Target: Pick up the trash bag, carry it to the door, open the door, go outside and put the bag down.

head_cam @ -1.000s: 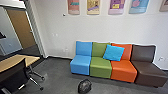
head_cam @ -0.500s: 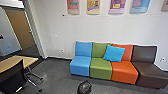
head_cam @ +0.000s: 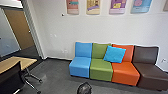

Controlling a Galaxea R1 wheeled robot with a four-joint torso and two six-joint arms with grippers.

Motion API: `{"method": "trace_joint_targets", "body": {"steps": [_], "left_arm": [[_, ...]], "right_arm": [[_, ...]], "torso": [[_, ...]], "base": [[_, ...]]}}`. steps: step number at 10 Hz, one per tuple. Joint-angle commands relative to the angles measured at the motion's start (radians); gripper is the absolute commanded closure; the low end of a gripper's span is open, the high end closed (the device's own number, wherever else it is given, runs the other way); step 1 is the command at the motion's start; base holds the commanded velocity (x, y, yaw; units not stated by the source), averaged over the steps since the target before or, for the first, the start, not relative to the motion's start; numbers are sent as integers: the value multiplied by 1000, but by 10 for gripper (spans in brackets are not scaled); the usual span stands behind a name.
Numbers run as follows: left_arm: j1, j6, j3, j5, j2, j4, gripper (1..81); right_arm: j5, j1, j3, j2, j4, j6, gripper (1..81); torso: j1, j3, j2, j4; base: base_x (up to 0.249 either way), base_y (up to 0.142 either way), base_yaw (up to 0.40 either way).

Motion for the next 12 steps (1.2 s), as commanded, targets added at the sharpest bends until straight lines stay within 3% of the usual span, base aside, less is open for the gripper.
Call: {"method": "trace_joint_targets", "body": {"steps": [1, 12], "left_arm": [[-45, 1, 5, 58, -1, -3, 10], [-45, 0, 5, 58, -6, -6, 10]], "right_arm": [[-55, 30, 3, -3, -5, -2, 10], [-53, 30, 9, -3, 5, 1, 10]], "torso": [[0, 0, 0, 0], [0, 0, 0, 0]], "base": [[97, 0, 0], [97, 0, 0]]}}
